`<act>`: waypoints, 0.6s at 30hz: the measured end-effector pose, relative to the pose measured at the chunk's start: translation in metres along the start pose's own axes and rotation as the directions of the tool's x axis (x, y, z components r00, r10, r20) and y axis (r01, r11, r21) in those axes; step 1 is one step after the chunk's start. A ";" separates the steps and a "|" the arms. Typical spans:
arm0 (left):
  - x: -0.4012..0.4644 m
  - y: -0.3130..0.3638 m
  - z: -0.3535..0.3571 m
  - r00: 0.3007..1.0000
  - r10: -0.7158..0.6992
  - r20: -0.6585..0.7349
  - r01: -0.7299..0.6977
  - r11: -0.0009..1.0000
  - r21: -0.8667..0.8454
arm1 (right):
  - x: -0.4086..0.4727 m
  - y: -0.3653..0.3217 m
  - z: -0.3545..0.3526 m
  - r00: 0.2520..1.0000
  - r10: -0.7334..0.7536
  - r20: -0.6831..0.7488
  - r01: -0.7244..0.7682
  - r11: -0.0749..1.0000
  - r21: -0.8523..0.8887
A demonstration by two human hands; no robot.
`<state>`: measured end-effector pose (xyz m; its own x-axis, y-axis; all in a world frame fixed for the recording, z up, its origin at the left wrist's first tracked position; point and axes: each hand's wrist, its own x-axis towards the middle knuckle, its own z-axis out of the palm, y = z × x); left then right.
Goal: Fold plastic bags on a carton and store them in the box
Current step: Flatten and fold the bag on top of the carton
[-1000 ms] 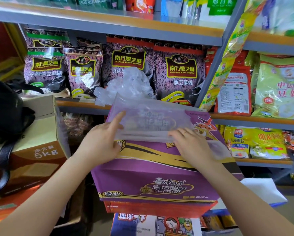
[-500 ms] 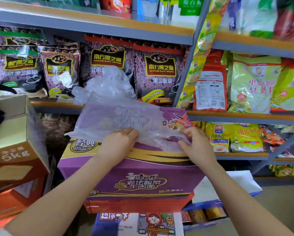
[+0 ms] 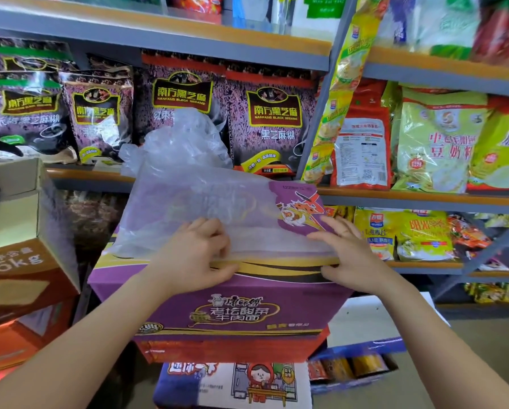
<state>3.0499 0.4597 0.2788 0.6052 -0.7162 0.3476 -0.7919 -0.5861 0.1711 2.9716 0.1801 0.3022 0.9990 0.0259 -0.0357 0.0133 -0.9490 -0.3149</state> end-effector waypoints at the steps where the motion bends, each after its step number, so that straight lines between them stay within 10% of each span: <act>1: 0.000 -0.002 0.000 1.000 0.012 0.020 -0.012 0.999 -0.039 | 0.001 -0.016 -0.003 0.998 -0.052 -0.029 0.053 0.999 0.013; 8: 0.002 -0.016 -0.004 0.952 -0.287 -0.107 0.252 0.933 -0.257 | 0.056 -0.114 0.042 0.963 -0.266 -0.053 0.260 0.961 -0.092; 12: -0.016 -0.032 -0.007 0.940 -0.341 -0.020 0.342 0.940 0.019 | 0.055 -0.098 0.064 0.989 -0.105 0.104 0.125 0.969 -0.213; 18: -0.042 -0.042 -0.014 0.907 -0.411 -0.090 0.411 0.911 -0.013 | 0.048 -0.099 0.055 0.996 0.076 0.047 -0.062 0.968 -0.244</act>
<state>3.0568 0.5197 0.2697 0.8672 -0.3747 0.3281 -0.4738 -0.8238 0.3114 3.0162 0.2925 0.2795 0.9941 -0.0318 -0.1036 -0.0393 -0.9967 -0.0706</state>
